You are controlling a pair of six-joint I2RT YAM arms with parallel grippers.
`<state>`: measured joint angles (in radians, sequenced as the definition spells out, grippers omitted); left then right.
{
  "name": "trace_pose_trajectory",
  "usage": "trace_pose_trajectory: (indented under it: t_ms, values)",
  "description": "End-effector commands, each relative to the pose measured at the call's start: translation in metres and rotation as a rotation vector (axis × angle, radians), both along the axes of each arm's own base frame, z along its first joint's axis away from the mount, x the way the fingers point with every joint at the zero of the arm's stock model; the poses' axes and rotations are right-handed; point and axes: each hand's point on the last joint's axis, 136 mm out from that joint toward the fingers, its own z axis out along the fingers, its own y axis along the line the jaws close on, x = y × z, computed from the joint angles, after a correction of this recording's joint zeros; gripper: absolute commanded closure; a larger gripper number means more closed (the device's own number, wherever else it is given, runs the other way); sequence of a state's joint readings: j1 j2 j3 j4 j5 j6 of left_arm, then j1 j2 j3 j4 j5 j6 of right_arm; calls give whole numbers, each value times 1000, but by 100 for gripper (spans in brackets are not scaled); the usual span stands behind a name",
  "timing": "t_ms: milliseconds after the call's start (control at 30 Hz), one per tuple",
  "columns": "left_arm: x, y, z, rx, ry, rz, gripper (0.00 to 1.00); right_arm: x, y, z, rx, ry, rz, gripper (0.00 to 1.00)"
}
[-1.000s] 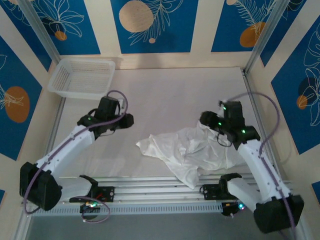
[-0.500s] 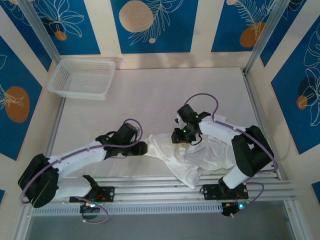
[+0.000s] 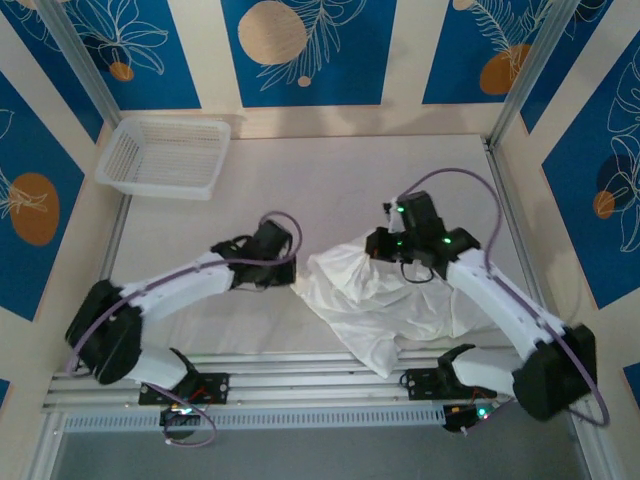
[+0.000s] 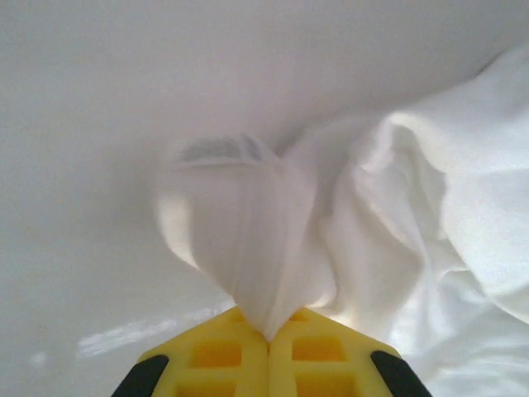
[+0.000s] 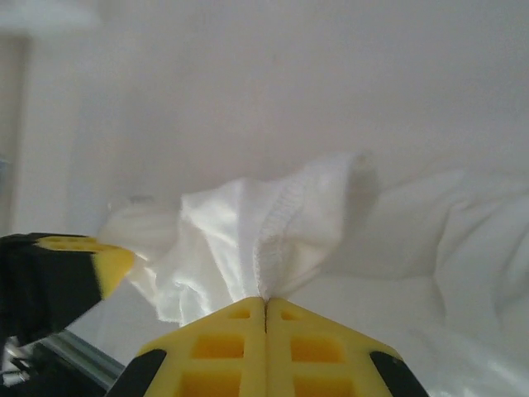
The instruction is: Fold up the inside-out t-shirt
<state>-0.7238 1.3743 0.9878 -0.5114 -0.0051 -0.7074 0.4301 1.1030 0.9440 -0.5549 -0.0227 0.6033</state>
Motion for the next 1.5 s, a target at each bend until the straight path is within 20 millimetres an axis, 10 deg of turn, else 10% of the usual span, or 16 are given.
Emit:
trace_pose_trajectory:
  t_ms: [0, 167, 267, 367, 533, 733, 967, 1267, 1467]
  values:
    - [25, 48, 129, 59, -323, 50, 100, -4, -16, 80, 103, -228, -74, 100]
    - [20, 64, 296, -37, -708, 27, 100, -35, -21, 191, 230, -614, -9, 100]
    - [18, 62, 345, -92, -809, 20, 100, -60, -24, 240, 285, -778, 34, 100]
    - [33, 55, 351, -71, -826, 28, 100, -71, -29, 262, 316, -842, 23, 100]
    - [82, 34, 298, 51, -733, 42, 100, -40, -50, 226, 175, -707, -153, 100]
    - [128, 6, 187, 172, -530, -32, 72, 17, -126, 94, -149, -272, -499, 100]
    - [138, 57, 75, 214, -243, 82, 58, 21, -157, -38, 59, 95, -582, 100]
    - [97, 166, -33, 370, 50, 383, 60, 15, -132, -55, 178, 165, -486, 100]
    - [93, 147, -79, 215, 169, 298, 55, 20, -127, -51, 174, 160, -453, 100]
